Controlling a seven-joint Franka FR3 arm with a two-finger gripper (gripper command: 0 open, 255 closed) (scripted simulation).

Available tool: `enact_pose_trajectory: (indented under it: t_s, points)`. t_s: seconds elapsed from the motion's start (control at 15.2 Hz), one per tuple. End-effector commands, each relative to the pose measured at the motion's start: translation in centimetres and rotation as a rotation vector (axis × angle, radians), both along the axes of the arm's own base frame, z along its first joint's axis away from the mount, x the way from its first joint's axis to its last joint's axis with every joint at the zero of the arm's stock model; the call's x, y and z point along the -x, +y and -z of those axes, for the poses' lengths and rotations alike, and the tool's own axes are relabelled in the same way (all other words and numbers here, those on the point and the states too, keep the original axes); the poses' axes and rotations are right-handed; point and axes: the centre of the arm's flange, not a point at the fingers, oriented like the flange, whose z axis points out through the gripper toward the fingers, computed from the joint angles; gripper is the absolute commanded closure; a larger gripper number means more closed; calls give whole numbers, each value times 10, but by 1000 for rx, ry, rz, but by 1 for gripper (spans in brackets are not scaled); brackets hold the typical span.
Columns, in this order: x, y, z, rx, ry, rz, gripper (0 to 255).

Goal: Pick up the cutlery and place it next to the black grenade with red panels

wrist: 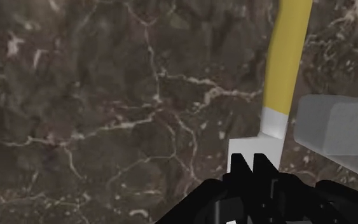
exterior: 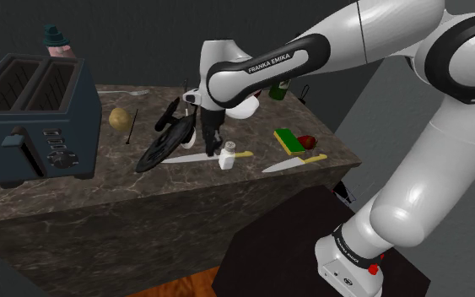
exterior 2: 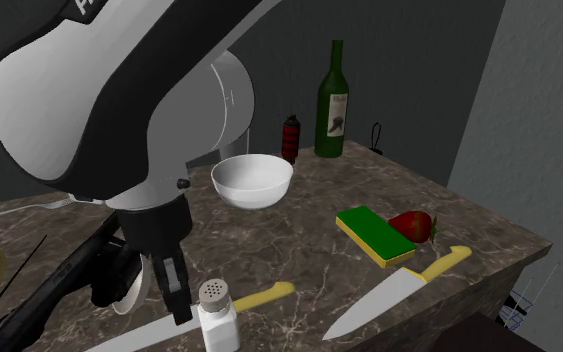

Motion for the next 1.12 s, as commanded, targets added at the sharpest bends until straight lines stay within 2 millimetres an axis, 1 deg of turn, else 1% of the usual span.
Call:
enact_pose_trajectory:
  t_s: [0.0,0.26,0.33,0.4,0.73,1.06]
  points:
    - [1,0,4,2,8,-1,255]
    - [0,2,6,2,8,-1,255]
    - [-1,2,0,-1,-4,-1,255]
    - [-1,2,0,-1,-4,-1,0]
    - [31,-58,-14,30,-72,147,0]
    - [72,-111,-28,60,-140,294,0]
